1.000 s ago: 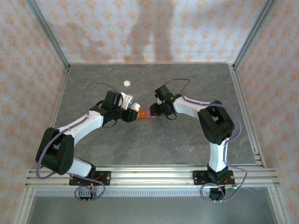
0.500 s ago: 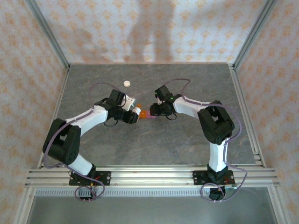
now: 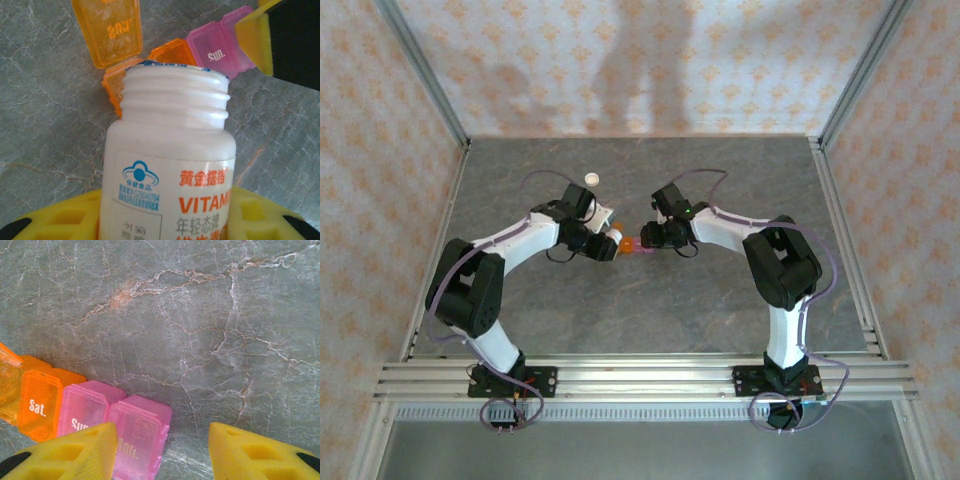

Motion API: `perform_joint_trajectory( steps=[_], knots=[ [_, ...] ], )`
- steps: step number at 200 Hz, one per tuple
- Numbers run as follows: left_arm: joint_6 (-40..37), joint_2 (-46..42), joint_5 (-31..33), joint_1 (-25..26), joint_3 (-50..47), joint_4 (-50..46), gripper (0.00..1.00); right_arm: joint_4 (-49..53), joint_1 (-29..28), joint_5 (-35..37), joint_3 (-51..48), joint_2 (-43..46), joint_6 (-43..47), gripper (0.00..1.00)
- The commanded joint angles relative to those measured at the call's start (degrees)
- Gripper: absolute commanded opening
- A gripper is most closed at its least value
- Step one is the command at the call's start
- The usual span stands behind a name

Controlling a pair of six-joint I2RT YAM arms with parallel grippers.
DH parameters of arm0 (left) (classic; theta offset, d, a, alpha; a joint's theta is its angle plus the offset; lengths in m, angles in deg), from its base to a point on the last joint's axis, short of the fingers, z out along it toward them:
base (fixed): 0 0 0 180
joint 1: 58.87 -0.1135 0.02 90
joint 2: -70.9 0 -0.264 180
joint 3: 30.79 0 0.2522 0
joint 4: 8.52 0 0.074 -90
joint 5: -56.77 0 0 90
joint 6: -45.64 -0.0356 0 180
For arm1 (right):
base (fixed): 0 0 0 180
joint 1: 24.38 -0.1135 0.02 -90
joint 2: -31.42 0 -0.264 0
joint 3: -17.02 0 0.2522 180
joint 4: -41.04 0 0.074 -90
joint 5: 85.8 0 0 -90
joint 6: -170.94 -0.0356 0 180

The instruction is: Sort the pills into containers

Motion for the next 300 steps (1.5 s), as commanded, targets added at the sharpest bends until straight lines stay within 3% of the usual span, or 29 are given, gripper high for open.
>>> perform_joint_trajectory(
  steps=[1, 300],
  knots=[
    [-1.16, 1.02, 2.12, 0.45, 3.07, -5.05, 0.00, 0.58, -0.11, 0.57, -1.47, -0.86, -0.12, 0.51],
    [-2.69, 12.36, 14.89, 5.10, 19.05, -24.05, 0.00, 0.01, -0.14, 0.15, -2.21, -0.62, -0.72, 0.51]
  ],
)
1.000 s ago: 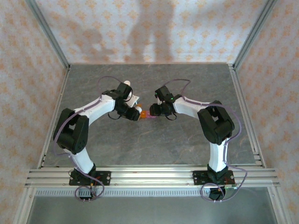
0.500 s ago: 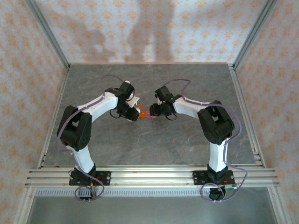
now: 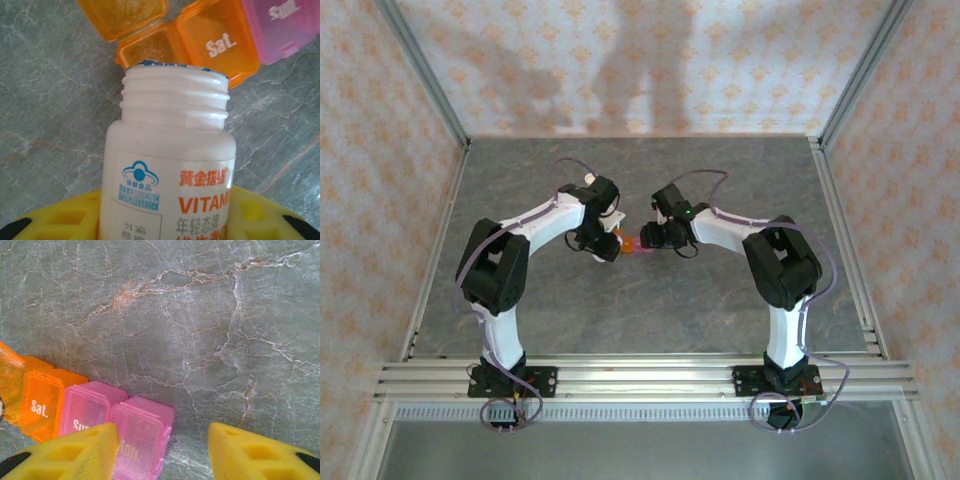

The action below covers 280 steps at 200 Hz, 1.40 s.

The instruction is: Sort the pills into containers

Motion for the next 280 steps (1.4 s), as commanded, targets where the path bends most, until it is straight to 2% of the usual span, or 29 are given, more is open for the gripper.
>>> perform_joint_trajectory(
  steps=[1, 280],
  knots=[
    [-1.10, 0.74, 2.23, 0.31, 2.16, -3.34, 0.00, 1.08, -0.12, 0.53, -1.67, -0.58, -0.43, 0.51],
    [-4.56, 10.12, 8.51, 2.51, 16.32, -17.59, 0.00, 1.69, -0.11, 0.54, -0.75, -0.98, -0.42, 0.51]
  ],
)
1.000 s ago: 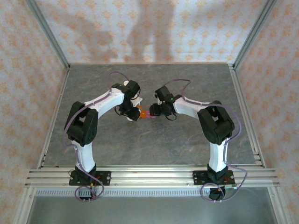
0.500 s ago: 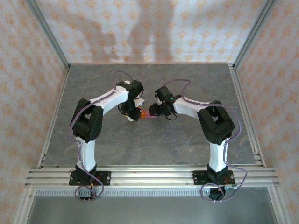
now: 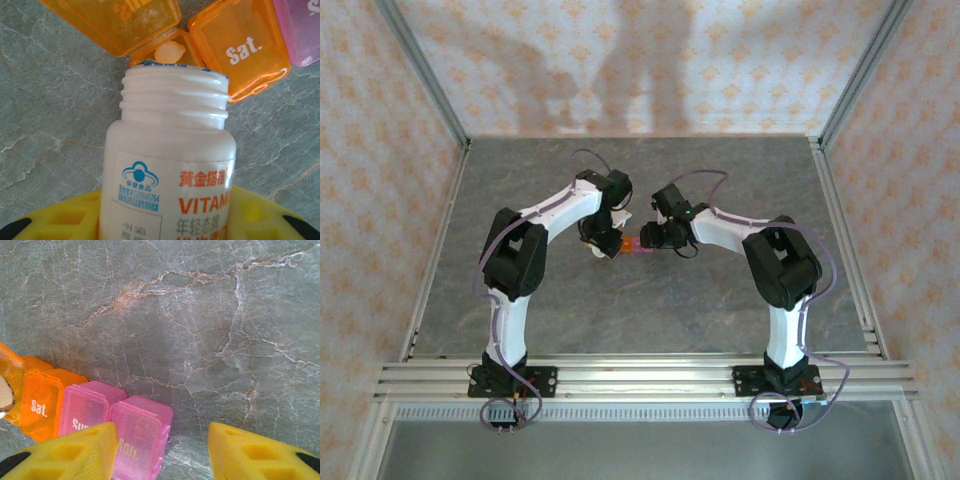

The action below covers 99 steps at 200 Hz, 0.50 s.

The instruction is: Sort the pills into containers

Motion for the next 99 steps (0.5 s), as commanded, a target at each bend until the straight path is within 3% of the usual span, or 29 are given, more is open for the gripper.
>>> perform_joint_trajectory(
  steps=[1, 99],
  knots=[
    [-1.56, 0.62, 1.87, 0.50, 1.69, -3.27, 0.00, 2.06, -0.11, 0.74, -0.62, -0.98, -0.03, 0.51],
    [-1.85, 0.18, 2.49, 0.51, 2.70, -4.48, 0.00, 2.11, -0.10, 0.66, -0.45, -1.32, -0.23, 0.51]
  ],
)
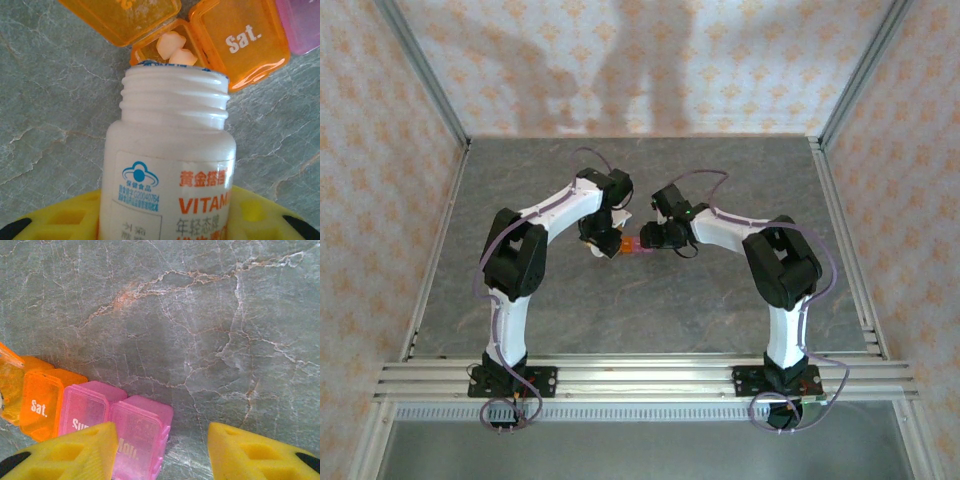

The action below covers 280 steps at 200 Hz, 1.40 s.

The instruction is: Sort the pills into containers

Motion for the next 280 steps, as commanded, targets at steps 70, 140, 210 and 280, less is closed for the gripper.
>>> perform_joint_trajectory(
  steps=[70, 140, 210, 280],
  knots=[
    [-1.52, 0.02, 1.01, 0.22, -0.01, -1.39, 0.00, 2.31, -0.11, 0.50, -0.09, -1.06, -0.34, 0.51],
    [-2.00, 1.80, 2.62, 0.33, 1.36, -3.21, 0.00, 2.33, -0.06, 0.45, 0.08, -1.24, -0.37, 0.51],
    [-2.23, 2.74, 4.18, 1.01, 1.96, -3.42, 0.00, 2.33, -0.10, 0.37, 0.07, -1.24, -0.36, 0.51],
    [-2.07, 2.13, 5.18, 1.13, 2.61, -2.98, 0.00, 2.41, -0.11, 0.19, 0.17, -1.21, -0.46, 0.51]
  ],
)
